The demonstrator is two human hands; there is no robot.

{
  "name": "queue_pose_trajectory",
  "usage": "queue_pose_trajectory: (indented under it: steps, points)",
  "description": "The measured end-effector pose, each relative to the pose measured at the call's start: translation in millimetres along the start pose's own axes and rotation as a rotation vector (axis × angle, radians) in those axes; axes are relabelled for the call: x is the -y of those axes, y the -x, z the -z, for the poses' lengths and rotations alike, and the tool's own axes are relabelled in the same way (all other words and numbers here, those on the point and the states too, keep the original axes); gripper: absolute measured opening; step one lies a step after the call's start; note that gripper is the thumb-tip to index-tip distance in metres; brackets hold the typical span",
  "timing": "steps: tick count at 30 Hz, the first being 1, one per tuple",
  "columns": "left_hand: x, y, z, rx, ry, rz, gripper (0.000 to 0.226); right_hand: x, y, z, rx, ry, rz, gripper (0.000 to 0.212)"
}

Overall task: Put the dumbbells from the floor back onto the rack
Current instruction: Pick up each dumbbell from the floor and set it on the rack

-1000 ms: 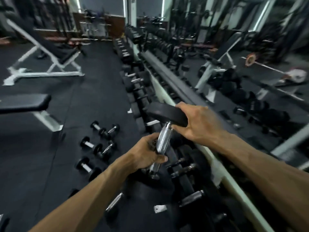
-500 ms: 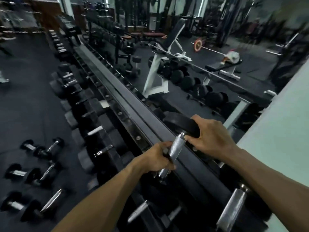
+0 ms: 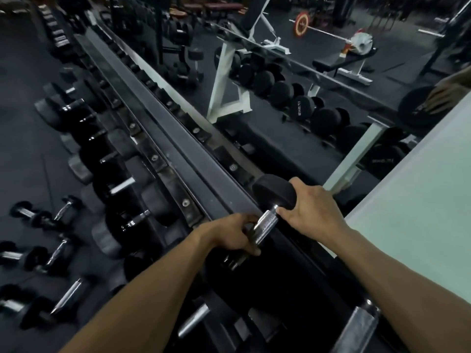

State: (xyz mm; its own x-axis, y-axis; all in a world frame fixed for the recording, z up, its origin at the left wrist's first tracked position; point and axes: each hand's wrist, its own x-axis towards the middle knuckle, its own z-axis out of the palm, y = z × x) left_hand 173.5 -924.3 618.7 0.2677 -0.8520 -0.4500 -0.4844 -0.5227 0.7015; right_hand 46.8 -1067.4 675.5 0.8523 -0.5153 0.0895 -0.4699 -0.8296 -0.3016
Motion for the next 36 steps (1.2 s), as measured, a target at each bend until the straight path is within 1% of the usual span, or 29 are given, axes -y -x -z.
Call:
queue_pose_trajectory:
  steps: [5, 8, 10, 13, 16, 19, 22, 28, 33, 36]
  points:
    - [-10.6, 11.6, -2.0, -0.052, -0.127, -0.04, 0.051, 3.0, 4.0, 4.9, 0.022, 0.016, -0.029, 0.04]
    - [-10.8, 22.9, -2.6, -0.111, -0.181, -0.055, 0.051, 5.1, 6.5, 8.2, 0.029, 0.037, -0.049, 0.039]
    - [-9.1, 32.2, 0.4, -0.155, -0.206, -0.074, 0.052, 7.6, 6.4, 9.6, 0.062, 0.079, -0.055, 0.041]
    - [-6.5, 53.5, 10.1, -0.264, -0.232, -0.1, 0.051, 19.8, 3.4, 15.1, 0.101, 0.121, -0.04, 0.054]
    - [1.5, 85.7, 24.3, -0.347, -0.196, -0.094, 0.053, 46.6, -3.1, 26.8, 0.04, 0.108, 0.031, 0.071]
    - [20.2, 126.9, 38.7, -0.433, -0.157, -0.068, 0.052, 92.2, -9.6, 36.6, 0.025, 0.165, 0.179, 0.07]
    - [52.9, 180.7, 47.4, -0.527, -0.149, 0.006, 0.055, 155.3, -7.2, 31.6, 0.104, 0.189, 0.33, 0.067]
    - [141.9, 316.6, 45.8, -0.694, -0.219, 0.205, 0.052, 302.9, 25.5, -17.0, 0.232, 0.229, 0.594, 0.068]
    - [230.9, 426.3, 14.1, -0.697, -0.194, 0.403, 0.056, 412.5, 68.8, -79.9, 0.36, 0.281, 0.757, 0.07]
    - [275.9, 476.0, -6.9, -0.685, -0.139, 0.506, 0.054, 463.7, 91.0, -123.4, 0.431, 0.27, 0.81, 0.068]
